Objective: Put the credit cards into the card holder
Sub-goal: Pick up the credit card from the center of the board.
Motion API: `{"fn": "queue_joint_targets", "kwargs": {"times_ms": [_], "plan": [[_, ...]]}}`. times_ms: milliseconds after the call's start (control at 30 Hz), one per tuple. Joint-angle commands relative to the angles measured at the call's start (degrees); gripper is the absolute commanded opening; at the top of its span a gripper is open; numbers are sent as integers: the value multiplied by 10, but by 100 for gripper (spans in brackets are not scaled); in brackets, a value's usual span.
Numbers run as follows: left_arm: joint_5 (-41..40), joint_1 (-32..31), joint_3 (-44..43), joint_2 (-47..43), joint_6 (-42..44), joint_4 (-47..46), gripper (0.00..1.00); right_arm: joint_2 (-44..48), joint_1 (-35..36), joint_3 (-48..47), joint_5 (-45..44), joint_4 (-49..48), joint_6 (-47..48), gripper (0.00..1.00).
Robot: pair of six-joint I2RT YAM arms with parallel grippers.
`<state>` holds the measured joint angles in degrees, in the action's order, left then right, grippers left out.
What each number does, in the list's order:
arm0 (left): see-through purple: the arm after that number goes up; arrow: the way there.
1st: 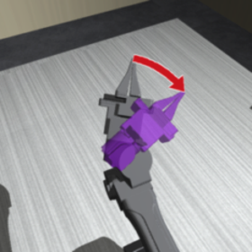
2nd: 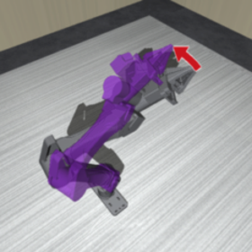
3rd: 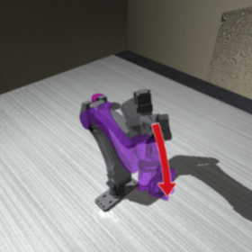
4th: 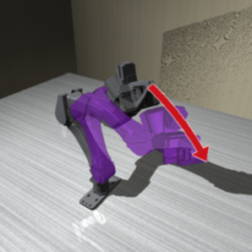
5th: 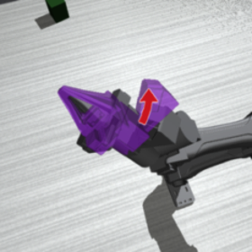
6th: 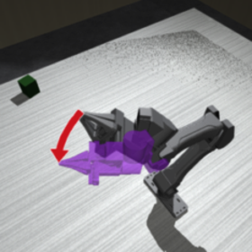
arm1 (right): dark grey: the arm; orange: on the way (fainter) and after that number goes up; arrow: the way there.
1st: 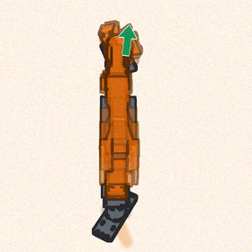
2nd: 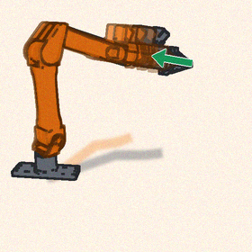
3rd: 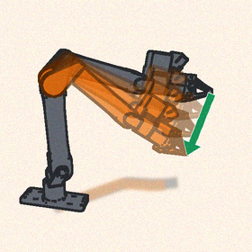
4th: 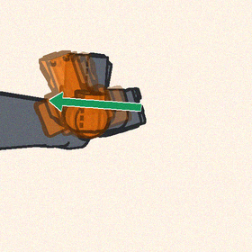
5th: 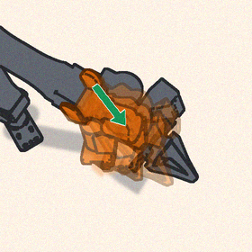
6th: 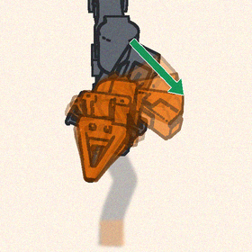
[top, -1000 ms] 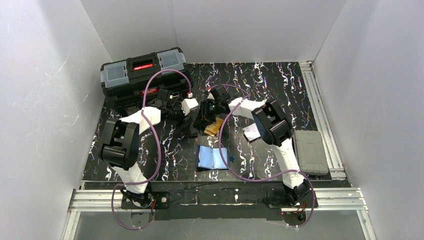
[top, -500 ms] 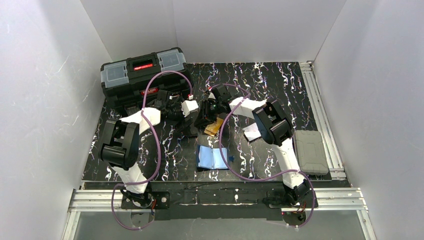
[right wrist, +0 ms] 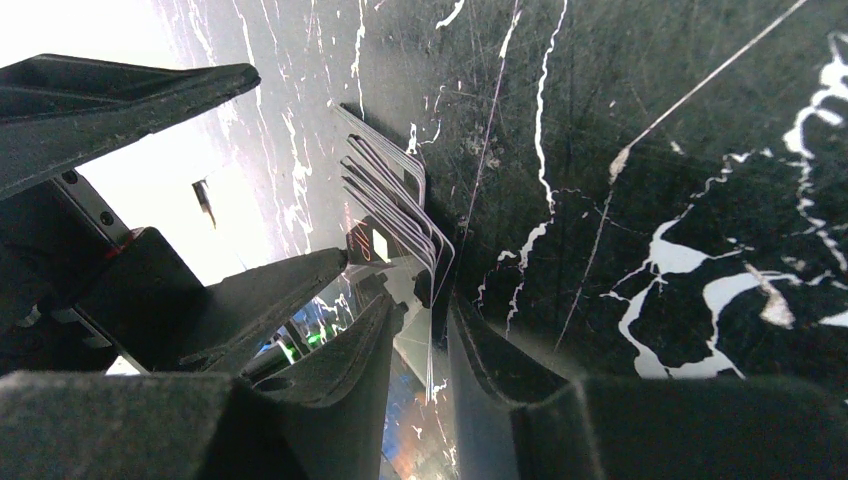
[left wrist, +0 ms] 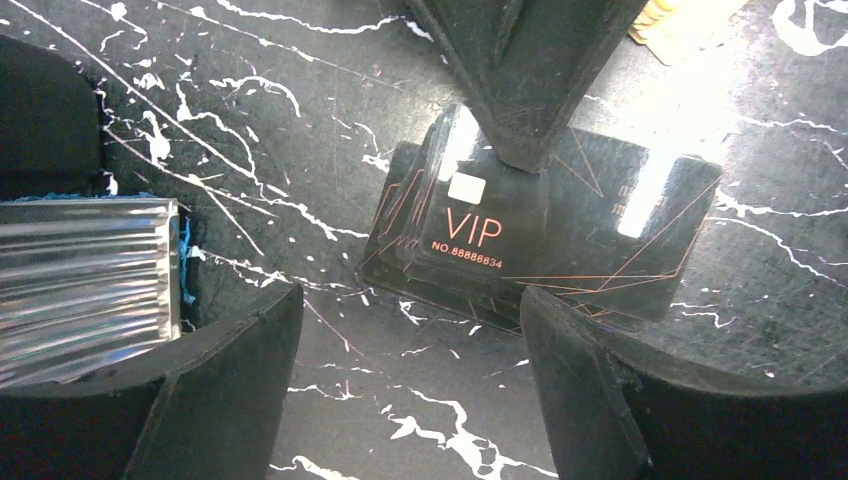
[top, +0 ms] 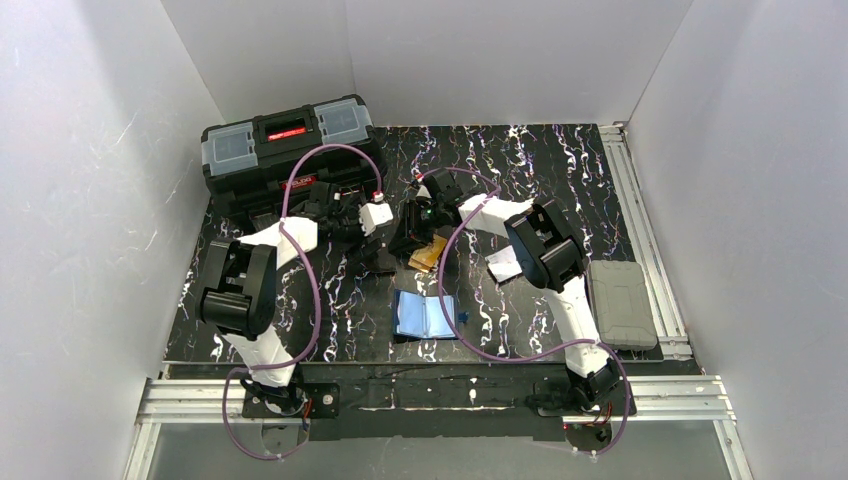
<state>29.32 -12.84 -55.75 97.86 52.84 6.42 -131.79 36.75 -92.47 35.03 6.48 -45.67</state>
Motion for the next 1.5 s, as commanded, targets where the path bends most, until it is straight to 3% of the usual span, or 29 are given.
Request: {"fn": "queue_joint_targets", "kwargs": {"times_ms": [0, 833, 1100, 1467], "plan": [[-1, 3, 18, -15, 25, 10, 79, -11, -2, -13, 10, 4, 7, 34], [-13, -35, 17, -9, -4, 0, 79, 0, 2, -8, 16, -4, 4, 32], [-27, -31, -1, -11, -29, 4, 79, 16, 2, -12, 9, 7, 18, 11], [-4, 2, -53, -30, -90, 82, 79, 51, 2, -3, 6, 17, 43, 2]]}}
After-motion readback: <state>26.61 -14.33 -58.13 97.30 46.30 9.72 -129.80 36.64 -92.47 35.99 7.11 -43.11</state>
